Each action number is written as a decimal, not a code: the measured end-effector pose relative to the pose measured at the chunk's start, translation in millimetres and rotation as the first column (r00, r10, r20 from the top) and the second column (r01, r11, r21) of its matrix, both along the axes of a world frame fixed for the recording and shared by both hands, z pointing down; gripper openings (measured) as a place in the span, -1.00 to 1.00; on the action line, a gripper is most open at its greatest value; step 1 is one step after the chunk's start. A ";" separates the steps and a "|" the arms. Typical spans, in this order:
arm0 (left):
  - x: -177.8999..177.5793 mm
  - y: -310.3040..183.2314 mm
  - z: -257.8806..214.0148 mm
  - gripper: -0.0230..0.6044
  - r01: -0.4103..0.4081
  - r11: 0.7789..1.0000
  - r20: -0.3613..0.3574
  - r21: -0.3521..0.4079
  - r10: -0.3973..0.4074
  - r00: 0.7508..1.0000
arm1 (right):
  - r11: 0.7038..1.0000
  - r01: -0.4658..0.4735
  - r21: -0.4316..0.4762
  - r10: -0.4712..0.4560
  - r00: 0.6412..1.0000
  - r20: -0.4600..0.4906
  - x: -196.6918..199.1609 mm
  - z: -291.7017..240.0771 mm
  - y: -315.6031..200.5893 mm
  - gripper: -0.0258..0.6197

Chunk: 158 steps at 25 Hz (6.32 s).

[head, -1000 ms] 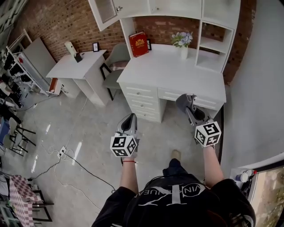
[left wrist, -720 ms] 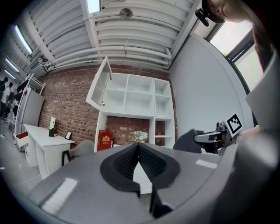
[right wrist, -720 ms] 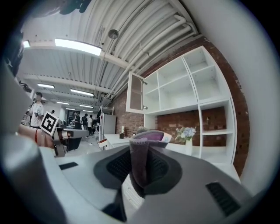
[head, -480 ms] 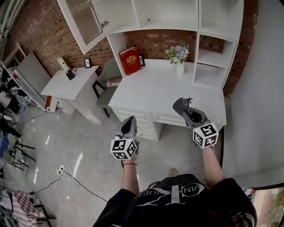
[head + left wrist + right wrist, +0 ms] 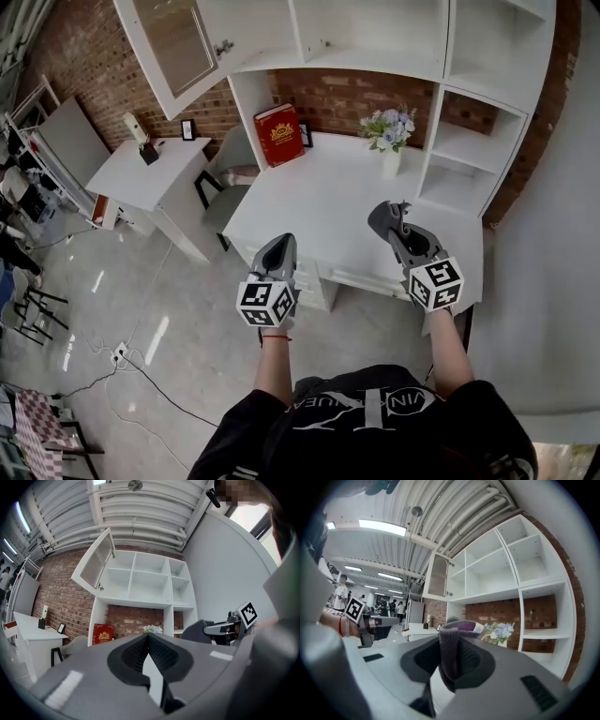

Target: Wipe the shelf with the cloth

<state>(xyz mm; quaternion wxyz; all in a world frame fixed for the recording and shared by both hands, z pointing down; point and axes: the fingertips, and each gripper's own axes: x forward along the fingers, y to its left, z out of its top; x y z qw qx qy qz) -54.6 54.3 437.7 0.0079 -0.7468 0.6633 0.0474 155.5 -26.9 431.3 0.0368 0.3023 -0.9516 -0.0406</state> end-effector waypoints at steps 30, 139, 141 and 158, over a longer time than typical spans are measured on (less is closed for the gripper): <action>-97.4 -296.0 -112.2 -0.89 -0.300 0.952 0.017 0.063 0.300 0.954 | 0.913 -0.011 0.408 0.075 0.987 -0.140 -195.9 -164.0 -211.7 -0.68; -31.5 -392.1 -172.5 -0.89 -0.495 0.848 0.103 0.190 0.485 0.869 | 0.804 -0.531 0.266 0.419 0.190 -0.888 -48.6 -219.3 -498.9 -0.89; -25.3 -390.5 -172.0 -0.89 -0.513 0.837 0.105 0.189 0.502 0.858 | 0.775 -0.572 0.271 0.424 0.152 -0.893 -37.2 -218.5 -491.5 -0.89; -20.0 -392.1 -166.9 -0.89 -0.550 0.814 0.092 0.187 0.543 0.835 | 0.859 -0.505 0.087 0.355 0.464 -0.812 -35.6 -220.8 -427.6 -0.89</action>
